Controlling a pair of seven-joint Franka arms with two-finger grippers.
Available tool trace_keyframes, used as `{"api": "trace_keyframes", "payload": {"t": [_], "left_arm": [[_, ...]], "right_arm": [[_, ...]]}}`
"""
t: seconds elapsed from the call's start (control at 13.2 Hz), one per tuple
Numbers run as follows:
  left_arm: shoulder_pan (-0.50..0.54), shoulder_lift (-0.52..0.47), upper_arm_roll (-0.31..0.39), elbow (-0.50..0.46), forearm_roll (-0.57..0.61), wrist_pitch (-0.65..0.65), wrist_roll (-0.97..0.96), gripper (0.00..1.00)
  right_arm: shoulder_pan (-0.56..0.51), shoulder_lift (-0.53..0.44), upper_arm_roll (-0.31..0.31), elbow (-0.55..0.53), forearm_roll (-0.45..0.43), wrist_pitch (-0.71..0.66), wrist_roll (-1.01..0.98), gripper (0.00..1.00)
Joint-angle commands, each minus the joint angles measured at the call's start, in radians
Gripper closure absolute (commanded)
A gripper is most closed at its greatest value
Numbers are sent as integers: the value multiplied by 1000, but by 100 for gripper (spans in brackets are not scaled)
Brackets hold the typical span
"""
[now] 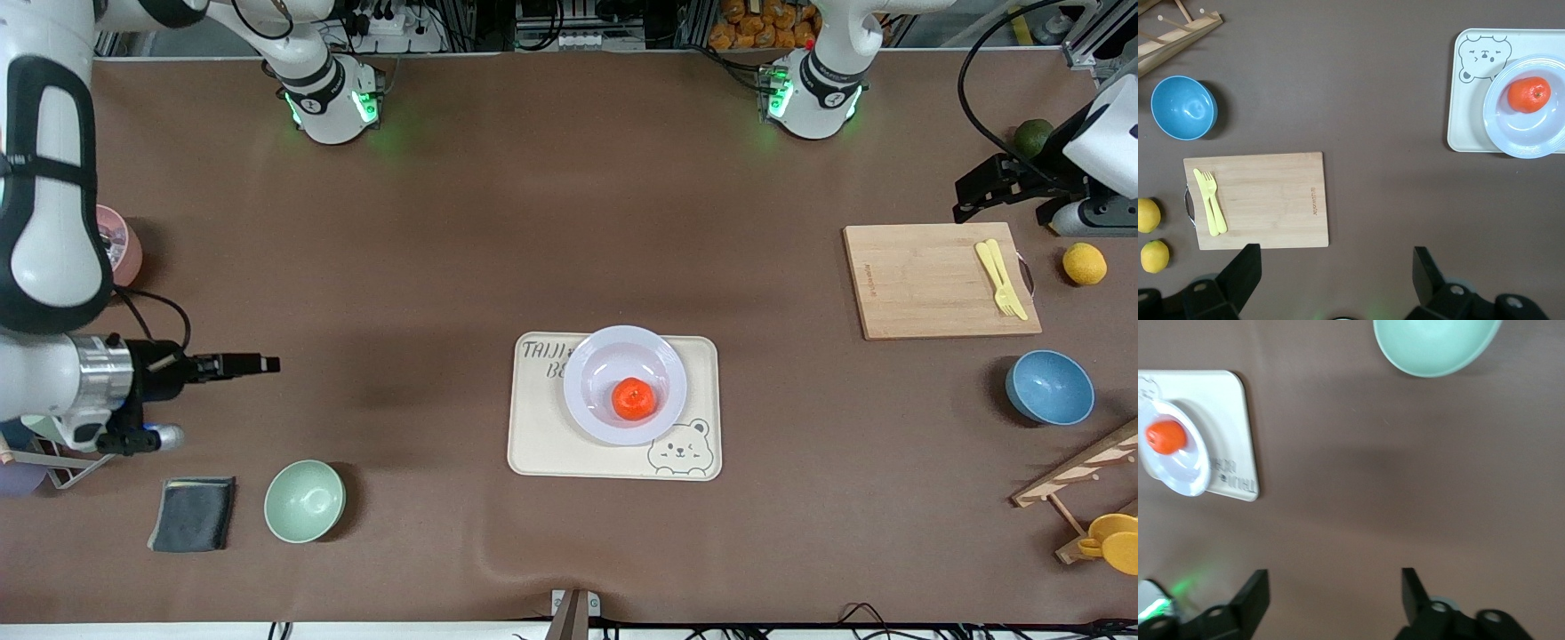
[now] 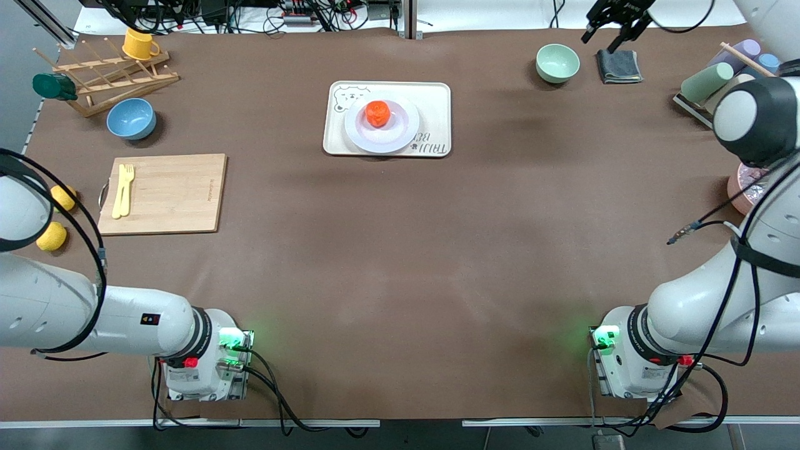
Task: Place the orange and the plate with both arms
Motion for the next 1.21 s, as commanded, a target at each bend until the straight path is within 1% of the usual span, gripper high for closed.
{"api": "trace_keyframes", "payload": {"t": [0.0, 0.15, 0.23, 0.45, 0.6, 0.68, 0.83, 0.98, 1.13], "left_arm": [[9, -7, -4, -7, -22, 10, -14, 0], [9, -7, -4, -7, -22, 10, -14, 0], [9, -7, -3, -7, -22, 10, -14, 0], [9, -7, -3, -7, -22, 10, -14, 0], [9, -7, -3, -7, -22, 10, -14, 0], [9, -7, -4, -7, -22, 10, -14, 0], [7, -7, -3, -7, -22, 10, -14, 0], [7, -7, -3, -7, -22, 9, -14, 0], [7, -9, -3, -7, -22, 9, -15, 0]], "right_arm": [[2, -167, 8, -178, -129, 21, 9, 0], [0, -248, 8, -255, -203, 32, 3, 0], [-4, -290, 8, -288, -222, 44, 3, 0], [-7, -434, 5, -417, -252, 114, 14, 0], [-17, -535, 3, -524, -262, 203, 14, 0], [-21, -563, 5, -543, -263, 237, 14, 0], [-21, -595, 5, -546, -265, 230, 14, 0], [-20, -602, 6, -545, -274, 211, 17, 0], [-14, -591, 12, -525, -301, 213, 63, 0]]}}
